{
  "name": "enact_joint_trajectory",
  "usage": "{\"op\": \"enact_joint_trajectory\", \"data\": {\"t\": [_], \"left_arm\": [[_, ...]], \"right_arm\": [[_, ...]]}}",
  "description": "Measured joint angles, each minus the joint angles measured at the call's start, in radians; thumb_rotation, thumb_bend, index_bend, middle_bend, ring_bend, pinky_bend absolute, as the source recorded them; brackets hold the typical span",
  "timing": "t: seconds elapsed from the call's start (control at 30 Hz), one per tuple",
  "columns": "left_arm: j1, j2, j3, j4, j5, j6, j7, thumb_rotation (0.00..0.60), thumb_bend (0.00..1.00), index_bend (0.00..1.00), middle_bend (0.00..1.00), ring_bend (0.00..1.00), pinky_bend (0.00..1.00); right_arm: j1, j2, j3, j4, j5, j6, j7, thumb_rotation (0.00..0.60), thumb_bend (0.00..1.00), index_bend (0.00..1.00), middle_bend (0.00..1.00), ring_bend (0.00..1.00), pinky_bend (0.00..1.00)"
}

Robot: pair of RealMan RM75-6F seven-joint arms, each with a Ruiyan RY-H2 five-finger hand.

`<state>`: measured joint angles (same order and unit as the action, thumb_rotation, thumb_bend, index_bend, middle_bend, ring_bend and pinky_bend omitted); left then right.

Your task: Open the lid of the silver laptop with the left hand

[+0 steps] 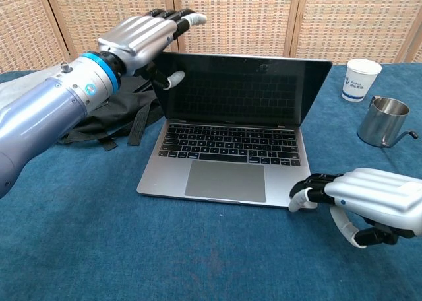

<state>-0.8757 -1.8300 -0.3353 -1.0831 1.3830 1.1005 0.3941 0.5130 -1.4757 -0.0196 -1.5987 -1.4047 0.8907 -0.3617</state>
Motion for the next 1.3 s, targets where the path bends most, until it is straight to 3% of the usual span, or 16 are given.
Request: {"op": "enact_joint_trajectory", "data": {"t": [0.4, 0.63, 1.3], "left_arm": [[-0.055, 0.014, -0.037, 0.050, -0.054, -0.035, 0.023, 0.600, 0.44, 0.00, 0.00, 0.00, 0.00], [-0.082, 0.013, -0.032, 0.096, -0.051, -0.046, 0.004, 0.600, 0.44, 0.00, 0.00, 0.00, 0.00], [-0.205, -0.058, -0.049, 0.333, -0.106, -0.121, -0.012, 0.600, 0.45, 0.00, 0.00, 0.00, 0.00]], "right_arm": [[0.008, -0.009, -0.011, 0.009, -0.011, 0.008, 0.006, 0.600, 0.98, 0.20, 0.15, 0.08, 0.18], [0.014, -0.005, -0.008, 0.007, 0.001, 0.006, 0.006, 0.600, 0.98, 0.20, 0.15, 0.08, 0.18], [0.031, 0.022, 0.000, 0.004, 0.038, -0.003, 0.008, 0.600, 0.98, 0.20, 0.15, 0.08, 0.18]]}}
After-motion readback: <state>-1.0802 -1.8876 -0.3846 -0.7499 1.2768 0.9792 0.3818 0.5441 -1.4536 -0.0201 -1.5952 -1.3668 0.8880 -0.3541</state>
